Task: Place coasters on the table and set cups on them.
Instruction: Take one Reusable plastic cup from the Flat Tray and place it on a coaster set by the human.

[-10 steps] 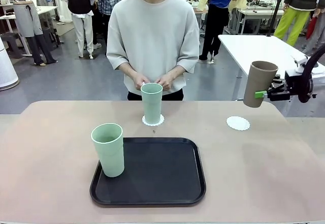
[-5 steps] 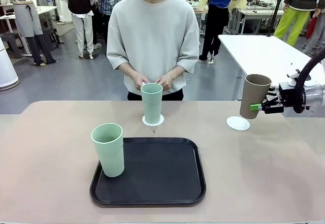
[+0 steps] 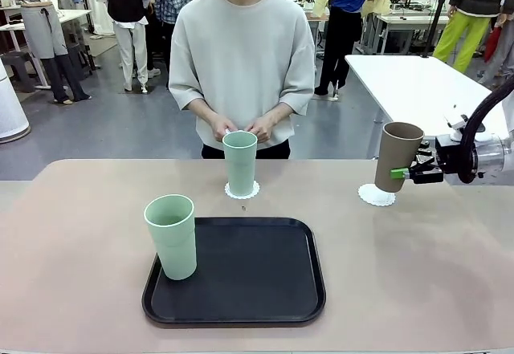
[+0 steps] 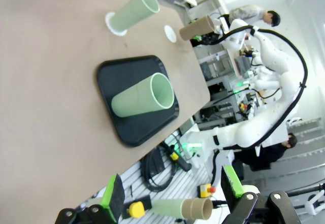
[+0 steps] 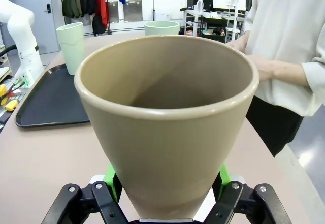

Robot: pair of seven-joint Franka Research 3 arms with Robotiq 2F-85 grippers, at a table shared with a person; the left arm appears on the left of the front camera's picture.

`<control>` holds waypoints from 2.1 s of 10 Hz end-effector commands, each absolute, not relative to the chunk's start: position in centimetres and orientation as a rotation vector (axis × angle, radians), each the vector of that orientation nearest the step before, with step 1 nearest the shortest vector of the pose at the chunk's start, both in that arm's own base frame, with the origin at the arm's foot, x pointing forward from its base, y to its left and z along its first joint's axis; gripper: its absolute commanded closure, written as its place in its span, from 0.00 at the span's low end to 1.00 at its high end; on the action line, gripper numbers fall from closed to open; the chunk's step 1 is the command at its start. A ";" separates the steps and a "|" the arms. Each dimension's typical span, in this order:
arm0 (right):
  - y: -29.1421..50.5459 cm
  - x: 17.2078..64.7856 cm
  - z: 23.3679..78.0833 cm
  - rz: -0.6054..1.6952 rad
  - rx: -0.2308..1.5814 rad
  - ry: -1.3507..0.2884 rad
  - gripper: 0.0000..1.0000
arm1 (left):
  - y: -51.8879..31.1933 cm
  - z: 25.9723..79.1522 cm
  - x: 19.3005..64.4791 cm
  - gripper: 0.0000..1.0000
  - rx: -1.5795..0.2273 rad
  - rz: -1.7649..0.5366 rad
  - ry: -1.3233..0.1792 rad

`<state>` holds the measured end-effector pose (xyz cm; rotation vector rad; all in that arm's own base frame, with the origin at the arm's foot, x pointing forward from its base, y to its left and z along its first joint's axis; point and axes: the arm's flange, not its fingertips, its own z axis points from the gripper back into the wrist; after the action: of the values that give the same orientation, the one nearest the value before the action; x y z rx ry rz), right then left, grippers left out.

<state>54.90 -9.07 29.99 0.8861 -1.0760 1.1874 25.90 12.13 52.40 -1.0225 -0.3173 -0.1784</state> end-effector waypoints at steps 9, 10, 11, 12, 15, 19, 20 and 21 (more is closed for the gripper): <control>-6.9 57.5 25.9 1.304 0.941 -0.994 0.18 | 12.1 52.6 25.8 0.00 -1.034 -0.183 -0.319; -7.1 57.6 26.1 1.304 0.941 -1.001 0.18 | 12.1 52.6 25.8 0.00 -1.034 -0.183 -0.319; -7.3 57.6 26.2 1.298 0.948 -1.013 0.18 | 12.1 52.6 25.8 0.00 -1.034 -0.183 -0.319; -7.6 57.7 26.1 1.287 0.954 -1.019 0.18 | 12.1 52.6 25.8 0.00 -1.034 -0.183 -0.319; -8.2 58.3 25.4 1.265 0.974 -1.029 0.18 | 12.1 52.6 25.8 0.00 -1.034 -0.183 -0.319; -8.2 58.8 24.9 1.231 0.983 -1.052 0.18 | 12.1 52.6 25.8 0.00 -1.034 -0.183 -0.319; -8.2 58.9 24.9 1.223 0.977 -1.051 0.18 | 12.1 52.6 25.8 0.00 -1.034 -0.183 -0.319; -8.2 58.9 24.9 1.219 0.977 -1.049 0.18 | 12.1 52.6 25.8 0.00 -1.034 -0.183 -0.319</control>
<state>57.97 -8.20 24.66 0.9597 -1.0283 1.2493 25.90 12.13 52.40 -1.0225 -0.3173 -0.1784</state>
